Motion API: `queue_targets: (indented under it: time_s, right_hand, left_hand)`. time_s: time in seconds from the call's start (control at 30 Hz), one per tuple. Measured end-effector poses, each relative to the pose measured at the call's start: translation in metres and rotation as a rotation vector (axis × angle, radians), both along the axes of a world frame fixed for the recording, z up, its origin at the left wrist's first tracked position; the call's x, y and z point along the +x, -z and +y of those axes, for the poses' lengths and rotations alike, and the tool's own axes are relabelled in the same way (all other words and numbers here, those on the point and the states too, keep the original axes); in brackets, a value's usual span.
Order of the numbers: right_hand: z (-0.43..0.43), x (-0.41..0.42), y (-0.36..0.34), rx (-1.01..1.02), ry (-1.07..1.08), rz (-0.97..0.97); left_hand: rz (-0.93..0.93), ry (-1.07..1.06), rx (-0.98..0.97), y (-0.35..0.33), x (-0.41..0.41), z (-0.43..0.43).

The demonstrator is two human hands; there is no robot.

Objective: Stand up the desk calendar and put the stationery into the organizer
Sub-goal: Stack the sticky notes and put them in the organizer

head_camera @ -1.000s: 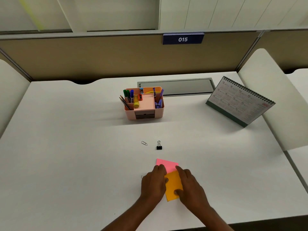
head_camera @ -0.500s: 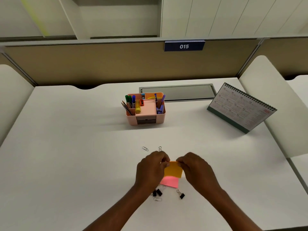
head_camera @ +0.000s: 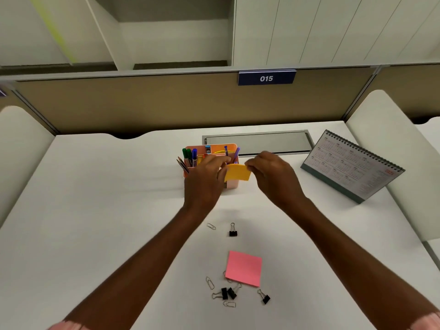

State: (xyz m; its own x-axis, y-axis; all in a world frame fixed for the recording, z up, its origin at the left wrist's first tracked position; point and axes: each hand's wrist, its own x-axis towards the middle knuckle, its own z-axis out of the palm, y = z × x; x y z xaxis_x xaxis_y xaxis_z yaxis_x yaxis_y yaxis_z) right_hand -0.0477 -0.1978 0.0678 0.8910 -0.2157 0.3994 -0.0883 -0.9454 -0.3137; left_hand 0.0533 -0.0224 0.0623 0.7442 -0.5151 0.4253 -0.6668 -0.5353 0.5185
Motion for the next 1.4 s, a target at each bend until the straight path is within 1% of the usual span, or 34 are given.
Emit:
queue_targets:
  time_s: [0.2,0.33,0.43,0.57,0.67,0.9,1.07,1.23,1.4]
  right_hand:
    - [-0.026,0.062,-0.015,-0.078,0.023,-0.095]
    - [-0.034,0.093,-0.019,-0.121,0.039,-0.128]
    - [-0.038,0.111,-0.013,-0.135,0.074,-0.126]
    - [-0.043,0.131,0.004,-0.142,0.076,-0.088]
    - [-0.05,0.142,0.019,-0.146,0.078,-0.031]
    - [-0.056,0.154,0.039,-0.119,0.051,0.186]
    - [-0.056,0.16,0.048,-0.051,0.031,0.298]
    - [-0.055,0.164,0.059,-0.05,0.038,0.343]
    - [-0.05,0.166,0.066,-0.084,0.059,0.374]
  left_hand:
    - [-0.146,-0.025,-0.028,-0.016,0.054,-0.023]
    - [-0.193,-0.067,-0.004,-0.019,0.085,-0.035]
    - [-0.195,-0.072,-0.001,-0.016,0.104,-0.045]
    - [-0.144,-0.089,0.033,-0.001,0.119,-0.052]
    - [-0.088,-0.094,0.094,0.01,0.124,-0.055]
    - [0.078,-0.083,0.247,0.032,0.133,-0.061]
    - [0.17,-0.074,0.301,0.044,0.136,-0.068]
    - [0.23,-0.05,0.31,0.051,0.14,-0.071]
    - [0.247,-0.024,0.379,0.054,0.142,-0.073]
